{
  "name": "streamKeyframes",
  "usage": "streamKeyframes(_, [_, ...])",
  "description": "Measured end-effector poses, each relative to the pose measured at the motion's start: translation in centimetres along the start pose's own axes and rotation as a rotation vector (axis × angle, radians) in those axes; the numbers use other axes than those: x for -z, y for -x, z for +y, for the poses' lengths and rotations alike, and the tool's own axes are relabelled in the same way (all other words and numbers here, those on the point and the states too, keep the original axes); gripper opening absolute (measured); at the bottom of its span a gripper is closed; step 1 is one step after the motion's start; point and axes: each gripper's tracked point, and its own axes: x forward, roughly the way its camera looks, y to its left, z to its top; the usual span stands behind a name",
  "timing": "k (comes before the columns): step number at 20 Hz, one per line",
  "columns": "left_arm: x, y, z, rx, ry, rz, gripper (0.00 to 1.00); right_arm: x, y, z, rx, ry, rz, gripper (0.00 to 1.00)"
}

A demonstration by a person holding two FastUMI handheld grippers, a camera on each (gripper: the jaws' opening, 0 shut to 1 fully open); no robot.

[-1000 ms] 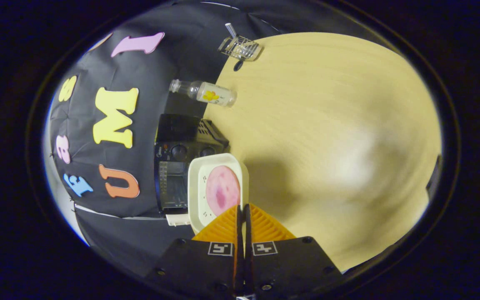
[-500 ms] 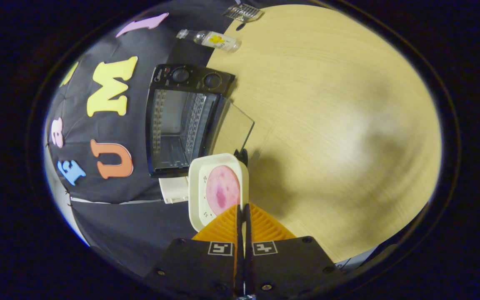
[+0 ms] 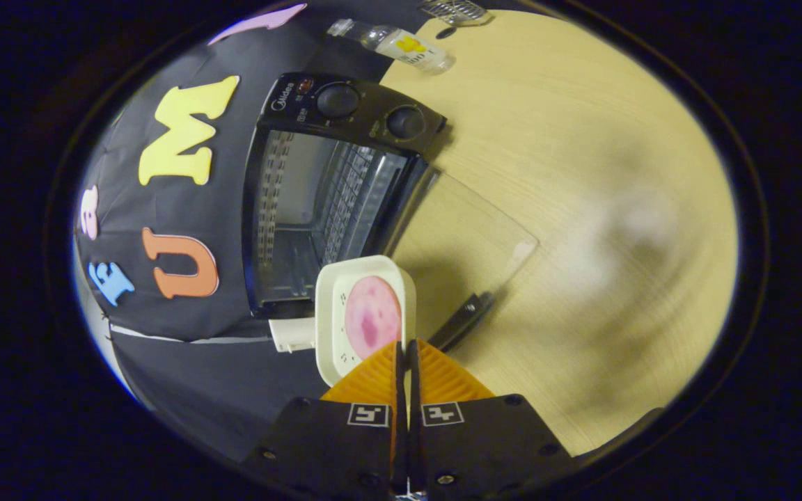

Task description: Open the electric oven with the left hand, put the food in, and close the electric oven.

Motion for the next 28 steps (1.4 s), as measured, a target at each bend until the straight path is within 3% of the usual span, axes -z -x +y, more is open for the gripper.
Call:
streamKeyframes(5, [0.5, -2.4, -0.6, -0.060, 0.016, 0.039, 0.98, -6.0, -4.3, 3.0, -0.030, 0.060, -0.070, 0.04])
streamKeyframes(11, [-0.3, -4.0, -0.9, -0.135, 0.047, 0.055, 0.98, -10.0, -8.7, 4.6, -0.028, 0.038, -0.122, 0.04])
streamKeyframes(17, [-0.2, -4.1, -0.3, -0.201, 0.037, 0.073, 0.97, -11.6, -10.2, 5.6, -0.078, 0.065, -0.161, 0.05])
streamKeyframes(21, [-0.1, -3.5, -0.4, -0.209, 0.047, 0.070, 0.97, -11.6, -9.6, 6.5, -0.143, 0.048, -0.154, 0.13])
streamKeyframes(22, [-0.1, -3.1, -0.3, -0.207, 0.042, 0.066, 0.97, -11.3, -8.5, 6.5, -0.150, 0.053, -0.155, 0.05])
streamKeyframes(23, [-0.1, -2.6, -0.3, -0.205, 0.037, 0.061, 0.97, -11.2, -8.1, 6.5, -0.157, 0.065, -0.158, 0.16])
streamKeyframes(28, [0.5, 0.3, -0.7, -0.172, 0.044, 0.036, 0.97, -10.5, -3.7, 6.0, -0.178, 0.102, -0.163, 0.35])
